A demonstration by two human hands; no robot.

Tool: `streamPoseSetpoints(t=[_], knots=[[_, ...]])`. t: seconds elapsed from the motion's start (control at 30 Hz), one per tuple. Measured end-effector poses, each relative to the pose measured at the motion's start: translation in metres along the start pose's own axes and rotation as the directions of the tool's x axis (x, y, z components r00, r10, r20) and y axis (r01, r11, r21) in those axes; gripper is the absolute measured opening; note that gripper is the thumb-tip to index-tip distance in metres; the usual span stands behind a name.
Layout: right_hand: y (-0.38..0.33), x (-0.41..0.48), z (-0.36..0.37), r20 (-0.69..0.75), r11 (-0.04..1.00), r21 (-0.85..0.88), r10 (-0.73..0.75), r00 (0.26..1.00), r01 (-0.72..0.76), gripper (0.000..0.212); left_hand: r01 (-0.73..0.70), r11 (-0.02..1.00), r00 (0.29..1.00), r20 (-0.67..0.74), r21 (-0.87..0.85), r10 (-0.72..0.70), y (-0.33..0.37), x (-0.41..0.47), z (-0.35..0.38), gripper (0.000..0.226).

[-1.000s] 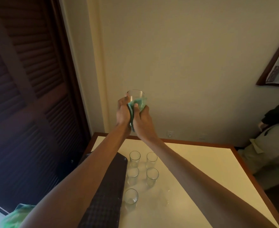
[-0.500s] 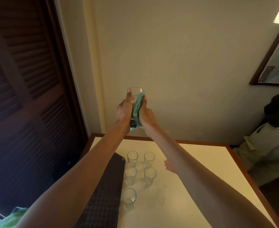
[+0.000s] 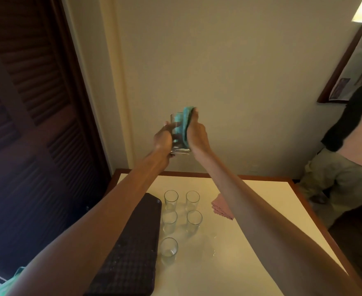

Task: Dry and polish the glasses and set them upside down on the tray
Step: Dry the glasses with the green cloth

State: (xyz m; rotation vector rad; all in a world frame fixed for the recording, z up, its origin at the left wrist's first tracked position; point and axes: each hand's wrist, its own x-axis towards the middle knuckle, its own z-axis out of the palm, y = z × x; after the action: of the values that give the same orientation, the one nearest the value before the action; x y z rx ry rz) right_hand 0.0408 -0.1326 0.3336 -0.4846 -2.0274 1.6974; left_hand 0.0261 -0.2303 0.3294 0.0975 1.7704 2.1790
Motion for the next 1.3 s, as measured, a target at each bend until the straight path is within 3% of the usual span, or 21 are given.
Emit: streamPoseSetpoints(t=[0.1,0.2,0.27,0.37,0.53,0.6,0.67,0.77,0.9,0.97,1.03,1.17,1.23,1.3], knots=[[0.002,0.0,0.013,0.017,0.975,0.042,0.216,0.976,-0.217,0.082,-0.034,0.995,0.999,-0.021,0.097,0.036,0.001,-0.001,0.002,0.059],[0.01,-0.006,0.026,0.088,0.969,0.004,0.244,0.966,-0.246,0.087,-0.042,0.991,0.996,-0.073,0.125,0.051,0.004,0.005,-0.003,0.069],[0.013,-0.015,0.029,0.124,0.984,-0.066,0.171,0.977,-0.164,0.083,-0.044,0.993,0.994,-0.099,0.106,0.054,0.004,0.009,-0.008,0.06],[0.019,-0.023,0.036,0.11,0.979,-0.182,-0.076,0.991,0.095,0.063,-0.052,0.999,0.995,-0.089,-0.017,0.051,0.004,0.016,-0.013,0.058],[0.005,-0.011,0.026,0.028,0.918,-0.23,-0.326,0.945,0.324,0.043,0.053,0.991,0.998,0.033,-0.125,-0.049,0.003,0.021,-0.014,0.048],[-0.007,-0.003,0.017,-0.02,0.954,-0.186,-0.244,0.97,0.236,0.047,0.072,0.988,0.996,0.054,-0.135,-0.065,0.003,0.019,-0.012,0.048],[-0.012,0.011,0.014,-0.035,0.999,0.016,-0.032,0.999,0.033,0.062,0.038,0.993,0.998,0.051,-0.107,-0.032,0.003,0.017,-0.006,0.048],[-0.013,0.022,0.021,0.027,0.919,0.257,0.301,0.953,-0.298,0.071,-0.043,0.998,0.999,0.025,0.04,0.042,0.008,0.015,0.003,0.058],[-0.005,0.018,0.026,0.107,0.871,0.323,0.354,0.929,-0.369,0.072,-0.075,0.995,0.996,-0.045,0.068,0.079,0.008,0.02,0.004,0.063],[0.0,0.006,0.031,0.125,0.948,0.141,0.27,0.955,-0.287,0.078,-0.09,0.995,0.993,-0.076,0.051,0.093,0.007,0.029,0.001,0.056],[0.001,-0.005,0.033,0.107,0.987,-0.119,0.121,0.987,-0.108,0.074,-0.064,0.997,0.993,-0.1,-0.038,0.06,0.004,0.04,-0.004,0.058],[0.007,-0.002,0.032,0.051,0.915,-0.284,-0.285,0.957,0.287,0.05,0.056,0.981,0.998,0.027,-0.188,-0.052,0.002,0.041,-0.007,0.055],[0.006,0.007,0.027,0.036,0.888,-0.317,-0.34,0.94,0.334,0.053,0.065,0.984,0.998,0.039,-0.164,-0.059,0.001,0.042,-0.006,0.05],[-0.002,0.012,0.02,0.01,0.931,-0.282,-0.24,0.971,0.233,0.052,0.057,0.988,0.998,0.039,-0.14,-0.052,0.0,0.039,-0.003,0.048]])
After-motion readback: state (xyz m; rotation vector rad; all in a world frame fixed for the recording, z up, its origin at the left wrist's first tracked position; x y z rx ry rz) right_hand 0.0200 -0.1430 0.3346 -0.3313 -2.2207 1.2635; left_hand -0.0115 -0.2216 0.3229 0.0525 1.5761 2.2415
